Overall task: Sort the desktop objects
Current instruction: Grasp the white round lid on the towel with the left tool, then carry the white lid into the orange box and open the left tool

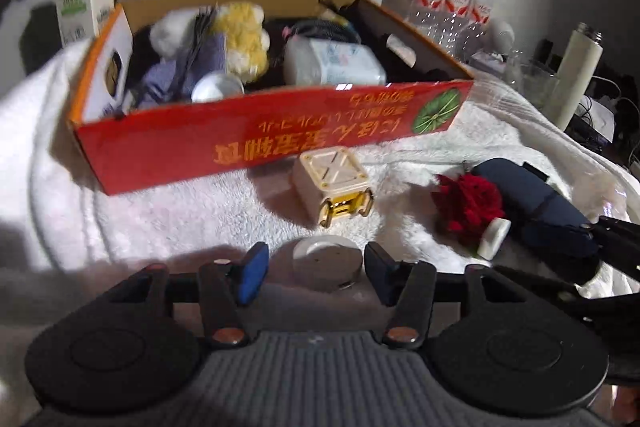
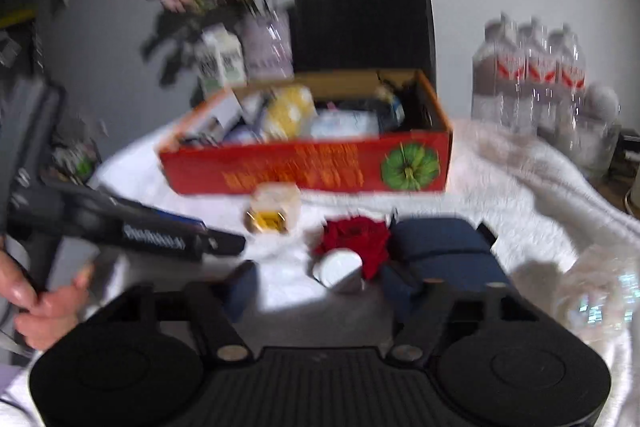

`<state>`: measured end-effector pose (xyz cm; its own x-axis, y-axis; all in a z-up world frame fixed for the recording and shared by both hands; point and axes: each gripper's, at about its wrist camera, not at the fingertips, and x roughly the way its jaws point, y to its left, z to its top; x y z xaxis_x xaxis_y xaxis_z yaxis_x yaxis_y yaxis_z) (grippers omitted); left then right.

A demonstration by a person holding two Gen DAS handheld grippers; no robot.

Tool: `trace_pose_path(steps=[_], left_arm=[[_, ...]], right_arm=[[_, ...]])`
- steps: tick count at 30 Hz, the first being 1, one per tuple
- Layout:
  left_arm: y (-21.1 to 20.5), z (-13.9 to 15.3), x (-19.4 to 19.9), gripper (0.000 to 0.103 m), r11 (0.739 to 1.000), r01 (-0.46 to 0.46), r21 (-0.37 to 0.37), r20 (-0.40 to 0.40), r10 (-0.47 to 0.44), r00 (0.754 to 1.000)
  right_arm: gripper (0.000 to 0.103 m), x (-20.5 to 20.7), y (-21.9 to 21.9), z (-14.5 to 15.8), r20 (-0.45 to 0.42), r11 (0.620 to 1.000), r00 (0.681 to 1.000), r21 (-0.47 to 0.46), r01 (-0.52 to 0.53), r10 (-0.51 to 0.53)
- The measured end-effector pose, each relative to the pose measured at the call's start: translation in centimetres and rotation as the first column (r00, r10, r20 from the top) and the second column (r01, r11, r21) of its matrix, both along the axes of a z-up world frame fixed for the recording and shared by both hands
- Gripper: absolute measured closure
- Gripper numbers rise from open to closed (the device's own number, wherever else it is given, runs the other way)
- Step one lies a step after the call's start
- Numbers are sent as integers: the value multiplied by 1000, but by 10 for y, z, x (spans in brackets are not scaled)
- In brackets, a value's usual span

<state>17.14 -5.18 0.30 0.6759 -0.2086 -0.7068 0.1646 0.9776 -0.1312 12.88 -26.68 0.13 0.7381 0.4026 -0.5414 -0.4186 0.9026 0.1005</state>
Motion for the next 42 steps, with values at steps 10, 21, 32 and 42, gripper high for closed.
trace_pose_path(steps=[10, 21, 32, 42], left_arm=[[-4, -2, -14, 63, 1000, -17, 18, 68, 16, 998], [6, 25, -114, 63, 991, -124, -46, 132, 129, 983], [10, 25, -202, 63, 985, -172, -34, 158, 175, 972], [3, 36, -233, 63, 988, -149, -37, 208, 154, 966]], right_arm=[[78, 10, 3, -8, 23, 999, 999, -3, 48, -48], [78, -69, 0, 8, 44, 995, 998, 96, 37, -41], [78, -136, 7, 16, 72, 998, 997, 53, 17, -21], [78, -170, 11, 25, 108, 999, 994, 33, -9, 5]])
